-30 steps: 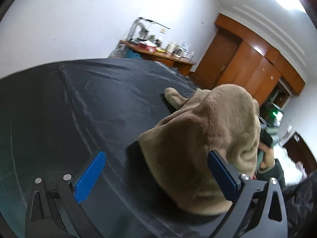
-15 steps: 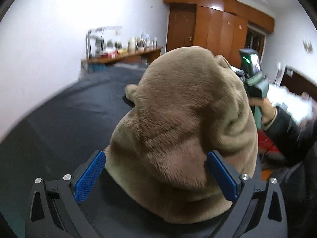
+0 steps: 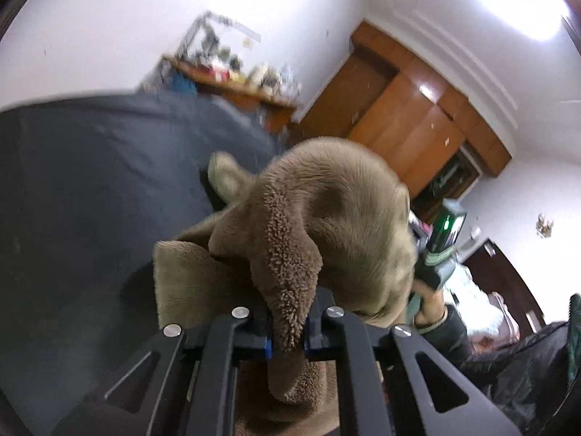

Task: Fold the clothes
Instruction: 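Raise the blanket high with both tools to shake it out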

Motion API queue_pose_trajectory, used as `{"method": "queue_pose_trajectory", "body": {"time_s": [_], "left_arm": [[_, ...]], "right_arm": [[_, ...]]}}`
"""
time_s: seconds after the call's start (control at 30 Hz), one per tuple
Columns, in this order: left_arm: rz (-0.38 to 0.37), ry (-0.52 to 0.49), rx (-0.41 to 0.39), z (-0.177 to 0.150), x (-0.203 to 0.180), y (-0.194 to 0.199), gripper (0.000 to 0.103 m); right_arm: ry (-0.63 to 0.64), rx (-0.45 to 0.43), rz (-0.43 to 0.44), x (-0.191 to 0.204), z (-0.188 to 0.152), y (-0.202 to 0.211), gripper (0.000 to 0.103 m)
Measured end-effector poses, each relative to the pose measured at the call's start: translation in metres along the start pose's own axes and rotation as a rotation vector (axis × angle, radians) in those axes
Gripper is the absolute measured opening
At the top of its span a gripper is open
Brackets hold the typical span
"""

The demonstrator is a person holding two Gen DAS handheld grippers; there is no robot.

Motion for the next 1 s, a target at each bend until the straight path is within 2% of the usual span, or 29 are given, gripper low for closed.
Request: {"method": "queue_pose_trajectory", "body": {"time_s": [0.17, 0.23, 0.43, 0.57, 0.67, 0.8, 0.9, 1.0], "left_arm": [[0.041, -0.036, -0.211, 0.028, -0.027, 0.069, 0.01], [0.055, -0.065, -0.284, 0.032, -0.043, 0.097, 0.01], [0.09, -0.131, -0.53, 0.035, -0.094, 0.192, 0.01], [0.106, -0.163, -0.737, 0.028, -0.13, 0.274, 0.01], [0.124, -0.222, -0.857, 0.021, -0.163, 0.325, 0.01], [0.197, -0.291, -0.967, 0.007, -0.204, 0.372, 0.01], [0.246, -0.331, -1.06, -0.012, -0.23, 0.401, 0.01], [0.289, -0.355, -1.143, -0.033, -0.251, 0.424, 0.013]], "right_arm": [[-0.027, -0.127, 0.014, 0.001, 0.027, 0.033, 0.012], [-0.048, -0.178, 0.044, 0.003, 0.044, 0.05, 0.012], [-0.096, -0.436, 0.066, 0.011, 0.099, 0.125, 0.012], [-0.172, -0.637, 0.059, 0.01, 0.127, 0.181, 0.012], [-0.246, -0.764, 0.065, 0.005, 0.148, 0.219, 0.012], [-0.208, -0.899, 0.051, 0.021, 0.174, 0.266, 0.012], [-0.203, -1.026, 0.006, 0.026, 0.18, 0.305, 0.012], [-0.153, -1.06, 0.014, 0.038, 0.185, 0.325, 0.012]]}}
Point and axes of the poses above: each gripper's, at about its wrist camera, not at the fingertips, and y roughly against the way its jaws point, x to its left, z to its top, the point moved 2 cm from there along -y, roughly the way its jaws point, and after that the axes turned 2 degrees about -y, right-handed, at the moved point
